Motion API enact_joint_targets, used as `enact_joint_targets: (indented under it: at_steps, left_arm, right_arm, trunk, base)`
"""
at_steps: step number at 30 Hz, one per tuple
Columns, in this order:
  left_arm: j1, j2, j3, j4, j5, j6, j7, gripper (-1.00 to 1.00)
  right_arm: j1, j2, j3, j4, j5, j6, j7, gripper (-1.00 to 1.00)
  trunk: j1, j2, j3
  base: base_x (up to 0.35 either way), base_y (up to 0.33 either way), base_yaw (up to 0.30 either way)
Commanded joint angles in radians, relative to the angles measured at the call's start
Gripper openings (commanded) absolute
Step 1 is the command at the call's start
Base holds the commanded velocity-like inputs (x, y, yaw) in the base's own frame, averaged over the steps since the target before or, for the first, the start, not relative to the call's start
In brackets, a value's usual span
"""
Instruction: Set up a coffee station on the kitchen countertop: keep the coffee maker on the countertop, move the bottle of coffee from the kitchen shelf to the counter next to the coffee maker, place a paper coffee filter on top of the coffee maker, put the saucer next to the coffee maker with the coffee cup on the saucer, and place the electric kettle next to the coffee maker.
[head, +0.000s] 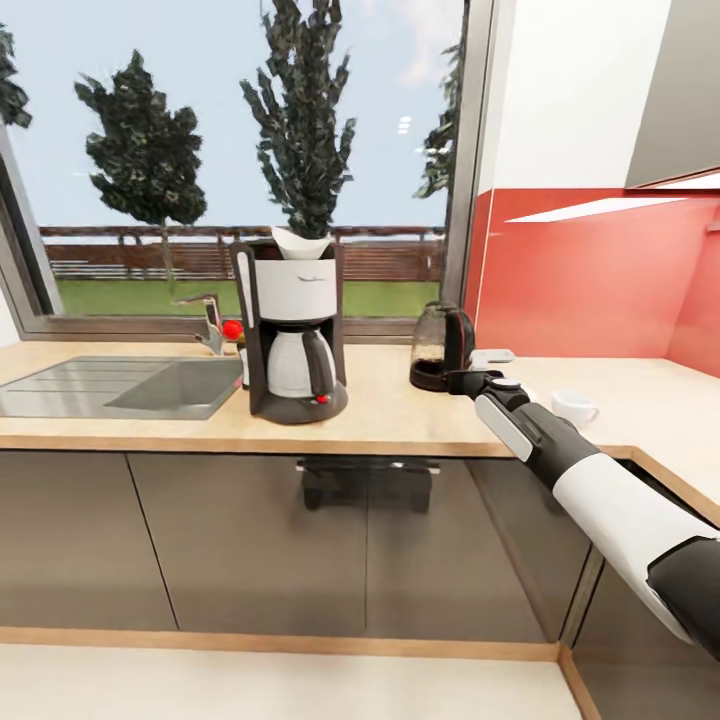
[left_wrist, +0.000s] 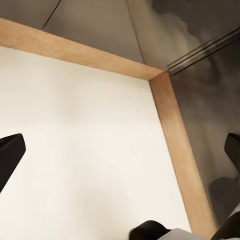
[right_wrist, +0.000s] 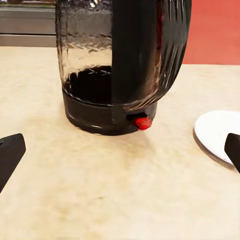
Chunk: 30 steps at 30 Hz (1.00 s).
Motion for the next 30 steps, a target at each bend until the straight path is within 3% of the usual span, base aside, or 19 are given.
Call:
enact_joint_targets:
  at_steps: [1,13,15,21,30]
  left_arm:
    - [-0.001,0.0,0.001,0.001,0.001,-0.004,-0.003,1.0]
    - [-0.001,0.002,0.005,0.001,0.001,-0.004,-0.003,1.0]
    - [-0.001,0.002,0.006,0.001,0.001,-0.004,-0.003,1.0]
    - [-0.001,0.002,0.006,0.001,0.001,-0.004,-0.003,1.0]
    - [-0.001,0.002,0.006,0.001,0.001,-0.004,-0.003,1.0]
  right_arm:
    - [-0.001,-0.001,0.006,-0.002,-0.009,0.002,-0.009,1.0]
    - [-0.001,-0.001,0.006,-0.003,-0.011,0.001,-0.005,1.0]
    - [-0.001,-0.001,0.006,-0.003,-0.012,0.0,0.012,1.0]
    - [-0.001,-0.002,0.003,-0.001,-0.005,-0.001,0.153,1.0]
    - [-0.001,-0.003,0.001,-0.002,-0.004,-0.001,0.168,1.0]
  trunk:
    - [0.0,-0.001,-0.001]
    - [0.0,-0.001,-0.001]
    - [0.0,-0.001,-0.001]
    - [0.0,-0.001,-0.001]
    - [0.0,-0.001,-0.001]
  base:
    - [0.061,-0.092,0.0]
    - [0.056,-0.096,0.0]
    - [0.005,-0.008,0.0]
    - [0.001,-0.002,0.0]
    - [0.039,-0.083,0.0]
